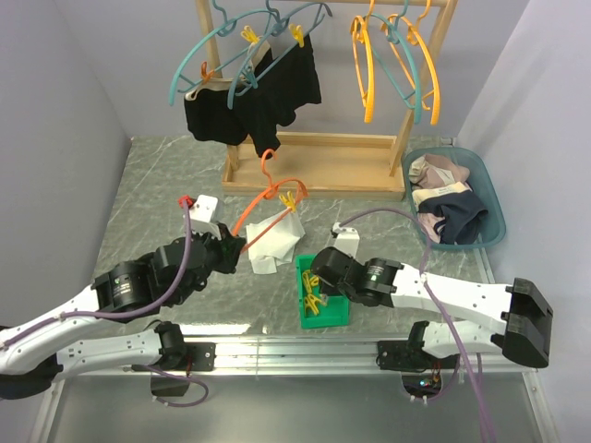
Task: Remove the underwear clipped to the hanger
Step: Place the clamp in the bin.
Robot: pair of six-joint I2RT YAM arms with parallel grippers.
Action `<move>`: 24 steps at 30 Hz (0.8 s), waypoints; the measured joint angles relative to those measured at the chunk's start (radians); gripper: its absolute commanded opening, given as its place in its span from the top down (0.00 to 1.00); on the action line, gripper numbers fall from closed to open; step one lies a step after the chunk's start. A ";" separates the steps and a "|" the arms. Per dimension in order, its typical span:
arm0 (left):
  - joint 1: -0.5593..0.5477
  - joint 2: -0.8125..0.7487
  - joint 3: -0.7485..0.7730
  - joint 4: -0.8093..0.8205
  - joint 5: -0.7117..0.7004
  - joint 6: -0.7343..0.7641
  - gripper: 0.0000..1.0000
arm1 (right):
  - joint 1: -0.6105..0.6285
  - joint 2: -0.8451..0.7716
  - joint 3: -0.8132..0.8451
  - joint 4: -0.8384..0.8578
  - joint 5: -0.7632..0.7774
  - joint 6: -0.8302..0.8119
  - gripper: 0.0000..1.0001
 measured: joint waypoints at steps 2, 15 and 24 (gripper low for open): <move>0.000 -0.005 0.000 -0.006 0.006 -0.001 1.00 | 0.002 0.026 0.026 -0.003 0.013 -0.008 0.53; 0.000 -0.032 0.000 -0.016 0.018 -0.001 0.99 | 0.003 -0.011 0.135 -0.006 0.123 -0.102 0.27; 0.000 -0.056 0.005 -0.038 0.083 -0.002 1.00 | -0.173 -0.037 0.201 0.212 0.030 -0.351 0.20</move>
